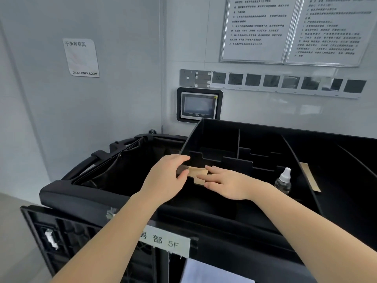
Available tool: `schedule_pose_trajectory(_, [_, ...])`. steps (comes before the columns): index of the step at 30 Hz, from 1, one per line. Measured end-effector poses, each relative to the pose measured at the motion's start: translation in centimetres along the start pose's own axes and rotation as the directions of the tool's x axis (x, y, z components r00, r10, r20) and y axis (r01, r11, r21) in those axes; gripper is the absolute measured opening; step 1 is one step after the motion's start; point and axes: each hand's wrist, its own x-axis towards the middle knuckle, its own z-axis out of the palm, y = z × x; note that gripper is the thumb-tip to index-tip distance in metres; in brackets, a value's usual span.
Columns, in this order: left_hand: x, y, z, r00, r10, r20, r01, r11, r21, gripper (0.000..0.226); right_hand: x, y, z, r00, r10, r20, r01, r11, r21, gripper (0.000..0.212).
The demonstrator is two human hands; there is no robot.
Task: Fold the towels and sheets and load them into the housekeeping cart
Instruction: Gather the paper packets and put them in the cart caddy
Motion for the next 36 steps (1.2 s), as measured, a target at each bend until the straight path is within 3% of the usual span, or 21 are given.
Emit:
schedule_pose_trajectory(3, [-2.0, 0.2, -0.3, 1.000, 0.020, -0.015, -0.020, 1.000, 0.003, 0.045, -2.6, -1.7, 1.5, 0.992, 0.069, -0.107, -0.068, 0.998, 0.012, 0.050])
schedule_pose_trajectory(8, [-6.9, 0.7, -0.3, 0.992, 0.127, -0.011, -0.126, 0.990, 0.057, 0.052, -6.8, -5.8, 5.9, 0.930, 0.189, -0.314, -0.240, 0.962, -0.132, 0.062])
schedule_pose_trajectory(15, [-15.6, 0.0, -0.2, 0.986, 0.058, 0.156, -0.072, 0.994, 0.086, 0.061, -11.9, -10.9, 11.5, 0.834, 0.286, -0.472, -0.392, 0.909, -0.141, 0.067])
schedule_pose_trajectory(20, [-21.2, 0.0, -1.0, 0.982, 0.028, 0.187, -0.053, 0.990, 0.131, 0.063, -14.7, -13.9, 14.9, 0.808, 0.369, -0.459, -0.418, 0.908, -0.007, 0.061])
schedule_pose_trajectory(25, [-27.6, 0.0, -1.8, 0.978, -0.081, 0.192, 0.051, 0.987, 0.155, 0.064, -17.5, -17.3, 18.9, 0.828, 0.379, -0.413, -0.404, 0.914, 0.028, 0.062])
schedule_pose_trajectory(31, [-37.0, 0.3, -2.4, 0.953, -0.250, 0.169, 0.209, 0.951, 0.227, 0.063, -21.4, -21.0, 24.7, 0.890, 0.292, -0.350, -0.306, 0.952, 0.017, 0.059])
schedule_pose_trajectory(36, [-46.3, 2.1, -2.5, 0.894, -0.428, 0.134, 0.379, 0.880, 0.287, 0.062, -26.0, -23.9, 30.4, 0.946, 0.186, -0.264, -0.188, 0.982, 0.017, 0.059])
